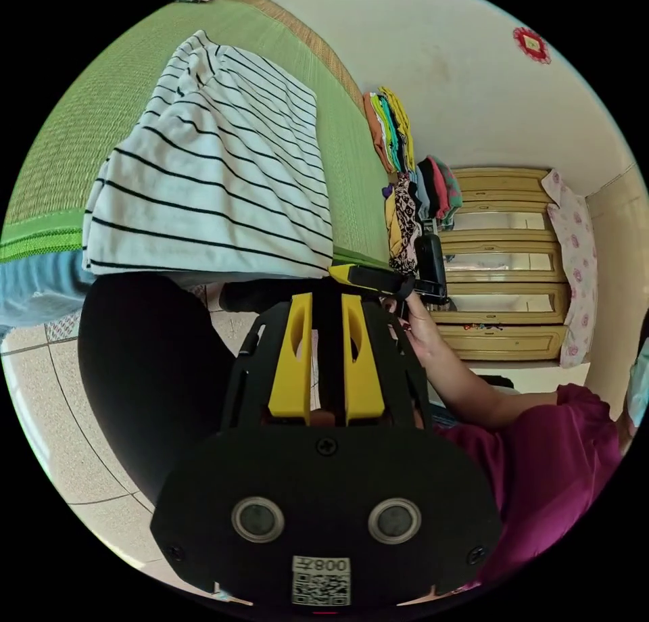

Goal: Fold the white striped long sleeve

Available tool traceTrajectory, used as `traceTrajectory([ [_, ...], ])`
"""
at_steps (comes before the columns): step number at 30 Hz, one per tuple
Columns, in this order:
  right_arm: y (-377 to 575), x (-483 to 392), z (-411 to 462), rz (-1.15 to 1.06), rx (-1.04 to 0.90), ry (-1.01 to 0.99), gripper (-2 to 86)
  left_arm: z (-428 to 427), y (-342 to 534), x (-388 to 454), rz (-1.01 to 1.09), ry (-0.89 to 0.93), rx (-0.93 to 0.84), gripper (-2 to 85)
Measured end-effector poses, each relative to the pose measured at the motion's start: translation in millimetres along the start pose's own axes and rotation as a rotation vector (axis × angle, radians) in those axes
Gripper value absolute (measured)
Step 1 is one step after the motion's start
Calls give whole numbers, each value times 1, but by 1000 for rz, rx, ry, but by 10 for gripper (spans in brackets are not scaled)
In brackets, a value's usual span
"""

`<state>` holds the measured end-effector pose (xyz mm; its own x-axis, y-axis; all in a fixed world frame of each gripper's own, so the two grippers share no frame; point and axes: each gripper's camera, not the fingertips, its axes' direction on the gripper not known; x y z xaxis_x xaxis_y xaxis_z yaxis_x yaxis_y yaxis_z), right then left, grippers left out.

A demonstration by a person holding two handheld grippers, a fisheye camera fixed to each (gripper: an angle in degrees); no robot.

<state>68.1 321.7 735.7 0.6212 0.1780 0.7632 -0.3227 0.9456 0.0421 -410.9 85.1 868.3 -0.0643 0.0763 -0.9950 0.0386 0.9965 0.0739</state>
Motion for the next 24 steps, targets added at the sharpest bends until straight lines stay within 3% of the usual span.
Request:
traceTrajectory([
  [12, 28, 39, -62, 100, 75, -212, 82, 38, -27, -26, -133, 145, 22, 58],
  [24, 29, 55, -77, 154, 78, -390, 96, 30, -24, -41, -164, 232, 69, 12],
])
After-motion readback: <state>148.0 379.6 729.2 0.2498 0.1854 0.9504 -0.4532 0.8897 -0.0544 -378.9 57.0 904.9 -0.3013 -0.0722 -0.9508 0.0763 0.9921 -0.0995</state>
